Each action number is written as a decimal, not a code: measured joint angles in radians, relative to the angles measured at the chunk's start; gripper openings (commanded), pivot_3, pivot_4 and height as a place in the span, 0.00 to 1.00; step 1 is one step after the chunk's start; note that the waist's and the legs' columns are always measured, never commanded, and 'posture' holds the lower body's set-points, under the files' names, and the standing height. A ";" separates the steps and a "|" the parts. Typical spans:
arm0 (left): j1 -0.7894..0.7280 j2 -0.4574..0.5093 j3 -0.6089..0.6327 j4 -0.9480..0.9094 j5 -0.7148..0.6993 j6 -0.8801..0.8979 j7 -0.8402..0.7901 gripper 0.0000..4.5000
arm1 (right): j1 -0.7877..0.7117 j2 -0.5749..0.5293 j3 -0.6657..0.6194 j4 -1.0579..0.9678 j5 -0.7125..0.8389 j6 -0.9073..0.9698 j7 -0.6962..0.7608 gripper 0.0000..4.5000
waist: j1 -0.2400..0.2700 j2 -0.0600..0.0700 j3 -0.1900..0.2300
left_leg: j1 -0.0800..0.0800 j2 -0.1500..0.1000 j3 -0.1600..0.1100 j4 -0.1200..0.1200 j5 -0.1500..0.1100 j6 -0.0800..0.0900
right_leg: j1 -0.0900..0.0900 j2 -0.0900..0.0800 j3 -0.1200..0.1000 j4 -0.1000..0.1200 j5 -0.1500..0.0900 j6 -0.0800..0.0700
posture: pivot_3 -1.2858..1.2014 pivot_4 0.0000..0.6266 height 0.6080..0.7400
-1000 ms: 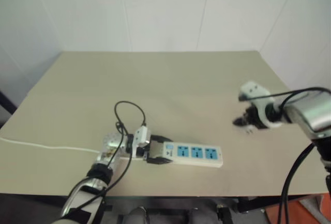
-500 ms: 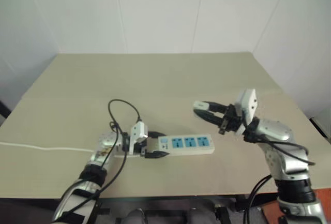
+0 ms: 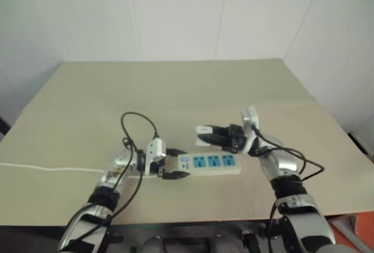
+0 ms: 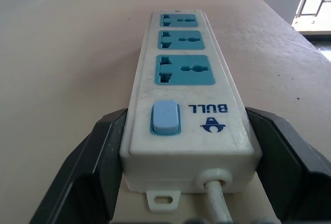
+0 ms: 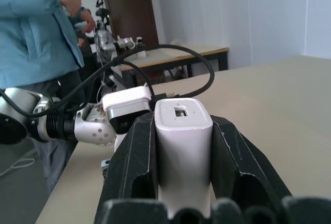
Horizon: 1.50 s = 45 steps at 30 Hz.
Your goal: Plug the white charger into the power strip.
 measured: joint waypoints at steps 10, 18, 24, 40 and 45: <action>0.008 0.018 0.002 -0.011 -0.007 0.003 -0.008 0.72 | -0.011 0.081 0.032 0.197 -0.095 -0.160 0.070 0.24 | -0.006 0.000 0.000 | 0.001 0.001 0.000 0.000 0.000 0.000 | 0.000 0.001 0.000 0.001 0.000 0.000 | 0.52 0.24 1.00; 0.008 0.033 0.003 -0.012 -0.011 0.005 -0.020 0.72 | -0.064 0.070 0.021 0.314 -0.117 -0.199 0.105 0.24 | -0.008 0.001 0.000 | 0.001 0.002 0.000 -0.001 0.000 0.000 | 0.000 0.002 0.000 0.001 0.000 -0.001 | 0.52 0.24 1.00; 0.008 0.039 0.003 -0.012 -0.012 0.005 -0.023 0.72 | -0.067 0.038 -0.001 0.329 -0.116 -0.199 0.135 0.24 | -0.012 0.001 0.000 | 0.002 0.002 0.000 -0.001 0.000 0.000 | 0.000 0.003 0.000 0.001 0.000 -0.001 | 0.52 0.24 1.00; 0.009 0.042 0.003 -0.009 -0.012 0.006 -0.030 0.72 | -0.048 0.092 -0.003 0.304 -0.129 -0.218 0.108 0.24 | -0.019 0.001 0.000 | 0.002 0.002 -0.001 -0.001 0.000 0.000 | 0.000 0.003 0.000 0.001 0.000 -0.002 | 0.52 0.24 1.00; 0.009 0.042 0.003 -0.009 -0.012 0.007 -0.030 0.72 | -0.046 0.089 -0.003 0.300 -0.142 -0.219 0.110 0.24 | -0.020 0.001 0.000 | 0.002 0.002 -0.001 -0.001 0.000 0.000 | 0.001 0.003 0.000 0.001 0.000 -0.001 | 0.52 0.24 1.00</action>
